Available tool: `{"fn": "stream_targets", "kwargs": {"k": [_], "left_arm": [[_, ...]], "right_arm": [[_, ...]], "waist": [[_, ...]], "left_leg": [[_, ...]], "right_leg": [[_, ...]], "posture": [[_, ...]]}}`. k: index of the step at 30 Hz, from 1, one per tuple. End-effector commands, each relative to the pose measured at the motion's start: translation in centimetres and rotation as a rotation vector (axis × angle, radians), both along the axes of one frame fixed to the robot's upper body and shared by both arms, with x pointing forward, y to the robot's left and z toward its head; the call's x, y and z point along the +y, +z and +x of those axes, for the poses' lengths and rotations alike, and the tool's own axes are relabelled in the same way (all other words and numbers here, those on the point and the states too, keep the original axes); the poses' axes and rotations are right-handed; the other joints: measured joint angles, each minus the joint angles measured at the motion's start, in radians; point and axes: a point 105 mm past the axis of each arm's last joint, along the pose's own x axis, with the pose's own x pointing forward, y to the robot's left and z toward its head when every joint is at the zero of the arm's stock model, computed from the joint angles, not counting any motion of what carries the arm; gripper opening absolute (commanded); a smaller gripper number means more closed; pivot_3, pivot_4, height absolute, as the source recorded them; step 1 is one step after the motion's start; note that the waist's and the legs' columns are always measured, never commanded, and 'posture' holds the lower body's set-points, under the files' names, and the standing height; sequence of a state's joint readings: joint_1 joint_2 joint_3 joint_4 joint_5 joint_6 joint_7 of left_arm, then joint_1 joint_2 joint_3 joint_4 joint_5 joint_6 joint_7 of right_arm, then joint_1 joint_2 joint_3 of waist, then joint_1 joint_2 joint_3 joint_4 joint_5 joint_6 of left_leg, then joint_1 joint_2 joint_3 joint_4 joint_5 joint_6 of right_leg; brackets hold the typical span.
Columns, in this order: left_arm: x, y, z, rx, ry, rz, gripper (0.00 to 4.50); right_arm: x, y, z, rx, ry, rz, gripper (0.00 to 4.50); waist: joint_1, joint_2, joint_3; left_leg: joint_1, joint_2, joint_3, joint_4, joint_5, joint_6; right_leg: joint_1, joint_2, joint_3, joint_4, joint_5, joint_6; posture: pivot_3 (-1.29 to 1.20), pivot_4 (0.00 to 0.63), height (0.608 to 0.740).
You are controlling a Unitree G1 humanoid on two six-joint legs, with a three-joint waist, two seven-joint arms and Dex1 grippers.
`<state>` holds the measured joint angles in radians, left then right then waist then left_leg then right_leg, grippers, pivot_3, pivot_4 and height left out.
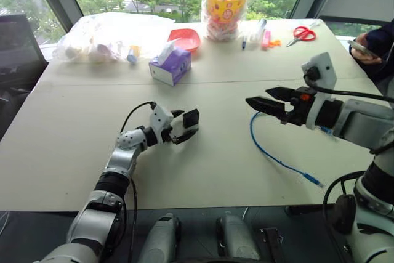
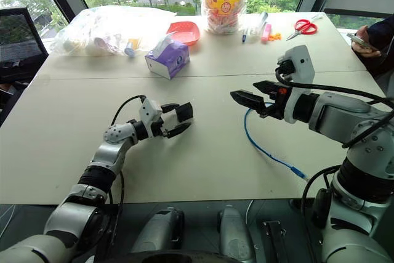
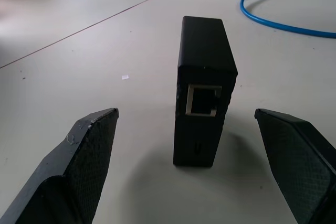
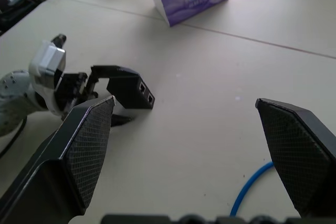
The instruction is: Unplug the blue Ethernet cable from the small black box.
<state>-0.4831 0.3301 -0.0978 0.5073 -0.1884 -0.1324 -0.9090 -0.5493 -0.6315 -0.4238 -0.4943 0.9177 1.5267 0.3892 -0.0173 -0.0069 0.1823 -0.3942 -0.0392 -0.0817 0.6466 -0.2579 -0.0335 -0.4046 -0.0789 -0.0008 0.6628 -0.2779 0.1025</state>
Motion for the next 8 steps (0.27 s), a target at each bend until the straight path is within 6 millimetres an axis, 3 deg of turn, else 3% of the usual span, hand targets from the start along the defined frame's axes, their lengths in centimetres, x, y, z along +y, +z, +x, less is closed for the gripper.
{"fn": "stream_targets", "kwargs": {"k": [1,4,8], "left_arm": [[1.4,1.9,-0.4,-0.020,0.000,-0.022,4.42],[2.5,3.3,-1.1,0.000,-0.002,-0.040,4.42],[3.1,4.6,-2.1,0.023,-0.028,-0.042,4.42]], "right_arm": [[0.2,-1.1,-1.1,0.001,0.040,-0.094,4.50],[-0.2,-2.9,-2.0,0.043,0.060,-0.167,4.50],[-0.7,-3.5,-2.6,0.054,0.072,-0.193,4.50]], "waist": [[0.003,0.000,0.000],[0.007,0.000,0.000],[0.006,0.000,0.000]], "left_leg": [[0.000,0.000,0.000,0.000,0.000,0.000],[-0.001,0.000,0.000,0.000,0.000,0.000],[-0.003,-0.001,0.000,0.002,0.000,0.000]], "right_leg": [[0.000,0.000,0.000,0.000,0.000,0.000],[0.000,-0.001,0.000,-0.002,0.000,0.000],[0.000,-0.001,0.000,-0.004,0.000,0.000]], "posture": [[0.00,0.150,0.740],[0.00,0.150,0.740],[0.00,0.150,0.740]]}}
